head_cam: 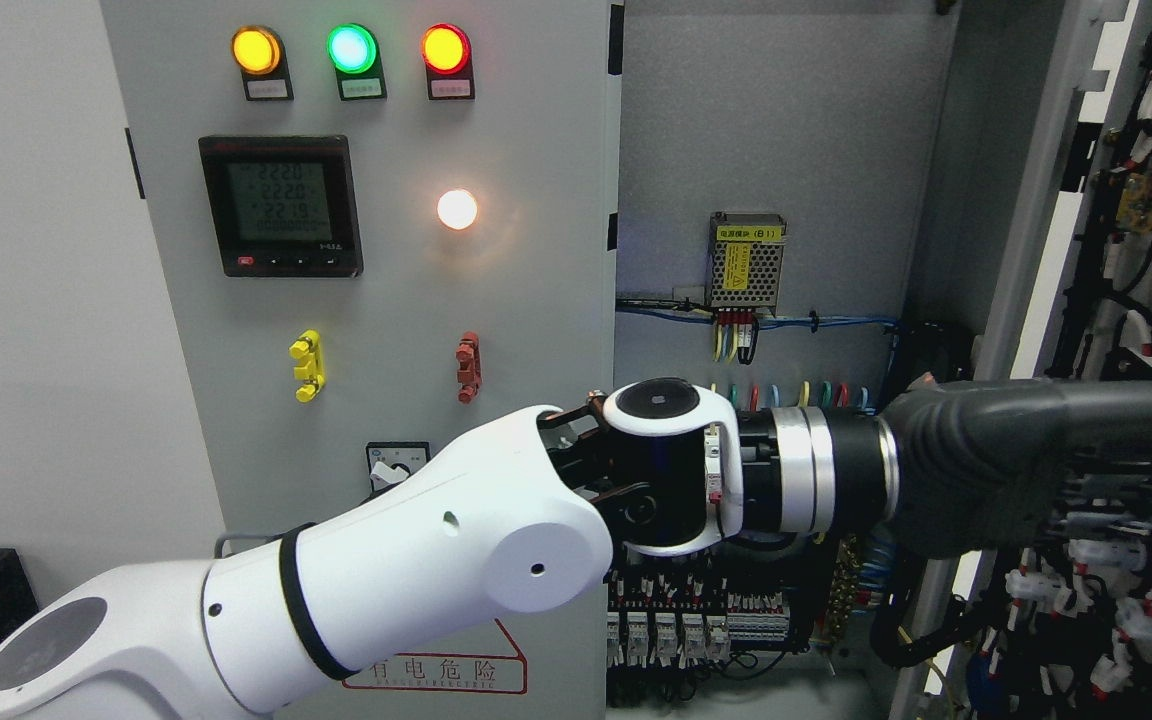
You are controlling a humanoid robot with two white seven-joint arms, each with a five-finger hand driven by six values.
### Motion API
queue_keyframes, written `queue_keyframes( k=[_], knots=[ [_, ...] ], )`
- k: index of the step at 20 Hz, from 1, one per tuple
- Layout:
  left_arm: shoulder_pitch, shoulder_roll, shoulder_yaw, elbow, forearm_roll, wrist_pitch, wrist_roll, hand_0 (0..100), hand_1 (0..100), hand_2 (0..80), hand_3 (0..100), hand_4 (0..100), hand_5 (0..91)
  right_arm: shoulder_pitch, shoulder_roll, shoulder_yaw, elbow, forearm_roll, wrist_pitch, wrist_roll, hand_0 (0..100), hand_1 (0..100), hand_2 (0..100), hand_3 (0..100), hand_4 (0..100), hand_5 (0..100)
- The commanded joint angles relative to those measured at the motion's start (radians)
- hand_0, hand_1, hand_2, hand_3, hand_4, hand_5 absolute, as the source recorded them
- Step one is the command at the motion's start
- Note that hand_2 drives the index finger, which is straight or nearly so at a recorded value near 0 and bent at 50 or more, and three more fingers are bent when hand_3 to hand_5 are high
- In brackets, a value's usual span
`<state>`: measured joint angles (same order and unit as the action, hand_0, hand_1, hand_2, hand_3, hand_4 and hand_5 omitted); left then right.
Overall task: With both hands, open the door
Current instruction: 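Push the ajar door outward with the left hand, swinging it open, then withdraw the left arm down and away from the opened door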
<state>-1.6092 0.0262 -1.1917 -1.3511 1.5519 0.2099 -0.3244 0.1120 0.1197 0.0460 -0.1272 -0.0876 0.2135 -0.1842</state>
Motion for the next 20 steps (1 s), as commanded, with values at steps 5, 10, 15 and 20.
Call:
queue_keyframes(
  k=[5, 10, 15, 20],
  knots=[
    [-0.044, -0.224, 0.001, 0.104, 0.001, -0.003, 0.057, 84, 21, 0.0, 0, 0, 0.0, 0.000, 0.000, 0.000, 0.000, 0.000, 0.000, 0.000, 0, 0, 0, 0, 0, 0],
    [-0.041, -0.224, -0.055, 0.099, 0.013, -0.032, 0.103, 84, 21, 0.0, 0, 0, 0.0, 0.000, 0.000, 0.000, 0.000, -0.001, 0.000, 0.000, 0, 0, 0, 0, 0, 0],
    [-0.043, -0.224, -0.100, 0.098, 0.027, -0.110, 0.202, 84, 21, 0.0, 0, 0, 0.0, 0.000, 0.000, 0.000, 0.000, 0.000, 0.000, 0.000, 0, 0, 0, 0, 0, 0],
    [-0.044, -0.224, -0.104, 0.095, 0.043, -0.113, 0.203, 84, 21, 0.0, 0, 0, 0.0, 0.000, 0.000, 0.000, 0.000, 0.000, 0.000, 0.000, 0, 0, 0, 0, 0, 0]
  ],
)
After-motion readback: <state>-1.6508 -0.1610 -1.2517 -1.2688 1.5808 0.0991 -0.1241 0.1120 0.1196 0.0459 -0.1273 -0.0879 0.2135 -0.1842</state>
